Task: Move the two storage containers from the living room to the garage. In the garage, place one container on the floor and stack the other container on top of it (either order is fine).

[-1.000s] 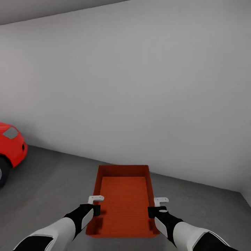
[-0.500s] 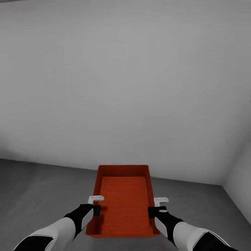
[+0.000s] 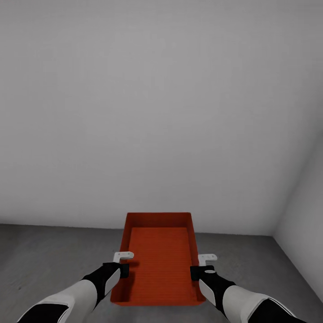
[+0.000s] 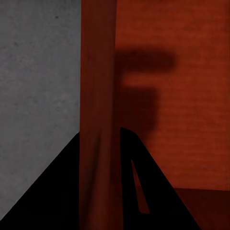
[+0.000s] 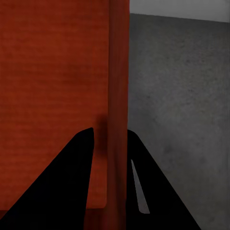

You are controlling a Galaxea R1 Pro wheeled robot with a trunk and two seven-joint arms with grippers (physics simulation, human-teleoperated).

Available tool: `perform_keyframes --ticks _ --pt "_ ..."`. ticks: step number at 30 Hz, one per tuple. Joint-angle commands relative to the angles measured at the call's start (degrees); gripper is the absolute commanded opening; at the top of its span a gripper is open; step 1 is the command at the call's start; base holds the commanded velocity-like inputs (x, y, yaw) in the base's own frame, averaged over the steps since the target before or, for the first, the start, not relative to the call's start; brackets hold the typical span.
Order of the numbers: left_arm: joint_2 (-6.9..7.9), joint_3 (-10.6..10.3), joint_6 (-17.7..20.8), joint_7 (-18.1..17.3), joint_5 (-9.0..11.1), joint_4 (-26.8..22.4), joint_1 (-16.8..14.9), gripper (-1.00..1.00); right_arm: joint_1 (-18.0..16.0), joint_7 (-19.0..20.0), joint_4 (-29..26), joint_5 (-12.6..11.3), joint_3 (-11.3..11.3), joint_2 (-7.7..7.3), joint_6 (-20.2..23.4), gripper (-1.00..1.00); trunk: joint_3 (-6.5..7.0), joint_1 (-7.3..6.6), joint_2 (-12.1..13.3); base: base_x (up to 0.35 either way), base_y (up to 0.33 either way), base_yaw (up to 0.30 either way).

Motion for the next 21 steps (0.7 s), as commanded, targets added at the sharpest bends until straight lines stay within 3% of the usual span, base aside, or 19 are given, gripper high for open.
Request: perform_keyframes --ticks 1,21 --pt "-0.03 0.4 -0.1 0.3 -0.2 -0.3 0.0 -1.0 0.0 0.1 0.2 -1.4 1.0 0.32 0.0 -1.0 -0.08 0.04 -0.1 0.065 0.0 -0.013" --pt "-0.2 0.4 0.0 0.3 -0.2 -0.3 0.0 -1.0 0.0 0.1 0.2 -1.4 1.0 0.32 0.1 -1.0 -0.08 0.04 -0.1 0.006 0.0 -0.001"
